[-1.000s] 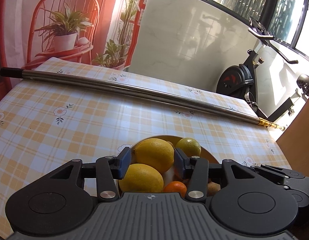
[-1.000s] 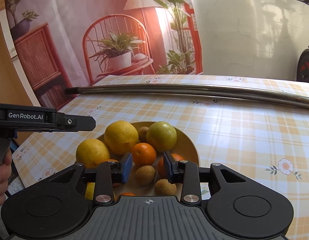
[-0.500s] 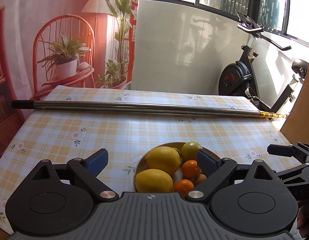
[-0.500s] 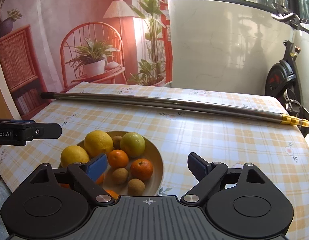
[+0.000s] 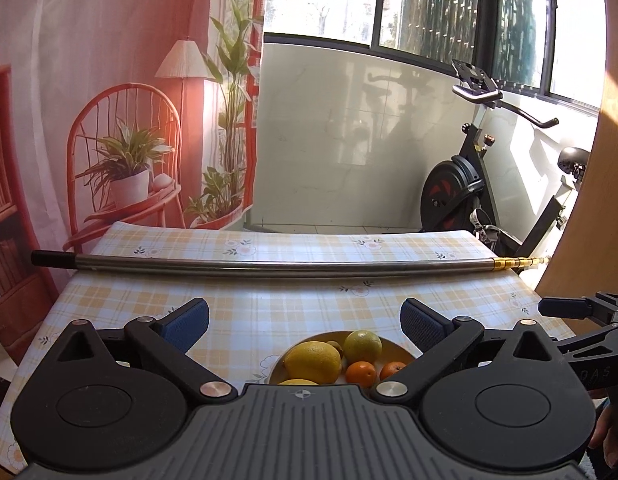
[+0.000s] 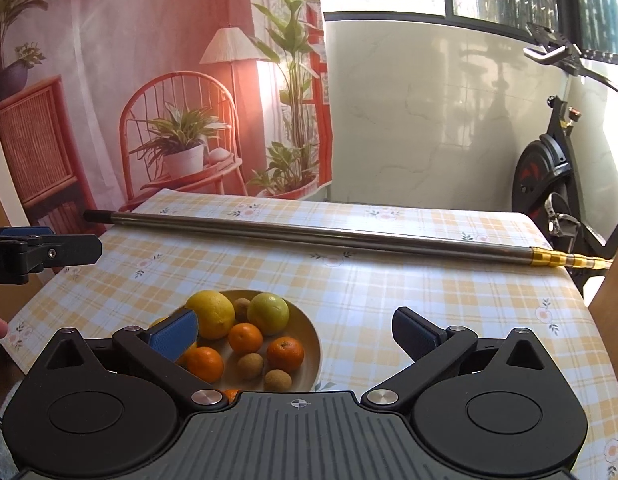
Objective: Organize fruits
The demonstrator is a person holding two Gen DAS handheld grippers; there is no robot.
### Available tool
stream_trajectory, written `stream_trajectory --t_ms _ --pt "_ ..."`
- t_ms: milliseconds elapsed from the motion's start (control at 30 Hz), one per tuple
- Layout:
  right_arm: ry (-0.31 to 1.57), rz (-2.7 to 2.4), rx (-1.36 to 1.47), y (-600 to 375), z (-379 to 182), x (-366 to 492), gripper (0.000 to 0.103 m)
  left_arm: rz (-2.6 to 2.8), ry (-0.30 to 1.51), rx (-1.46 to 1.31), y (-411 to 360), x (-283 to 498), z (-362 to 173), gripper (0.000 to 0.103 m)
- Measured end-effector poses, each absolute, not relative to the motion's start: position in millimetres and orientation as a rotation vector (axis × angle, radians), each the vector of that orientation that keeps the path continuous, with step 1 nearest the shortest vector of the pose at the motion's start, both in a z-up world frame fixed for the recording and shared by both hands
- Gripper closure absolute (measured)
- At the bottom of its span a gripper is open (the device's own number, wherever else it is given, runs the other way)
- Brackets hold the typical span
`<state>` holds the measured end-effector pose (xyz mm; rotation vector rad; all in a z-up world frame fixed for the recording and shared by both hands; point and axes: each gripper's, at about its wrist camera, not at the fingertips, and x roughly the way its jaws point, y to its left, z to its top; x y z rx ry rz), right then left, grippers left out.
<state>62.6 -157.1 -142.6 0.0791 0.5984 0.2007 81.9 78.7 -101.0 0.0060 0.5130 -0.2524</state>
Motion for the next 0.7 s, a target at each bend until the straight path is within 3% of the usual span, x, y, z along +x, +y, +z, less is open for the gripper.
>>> stream_trajectory --t_ms 700 --pt "0.345 0.102 0.133 -213.4 -45.1 17.1 0.000 -0.333 0.266 -0.025 59.0 37.8 -16.2 0.000"
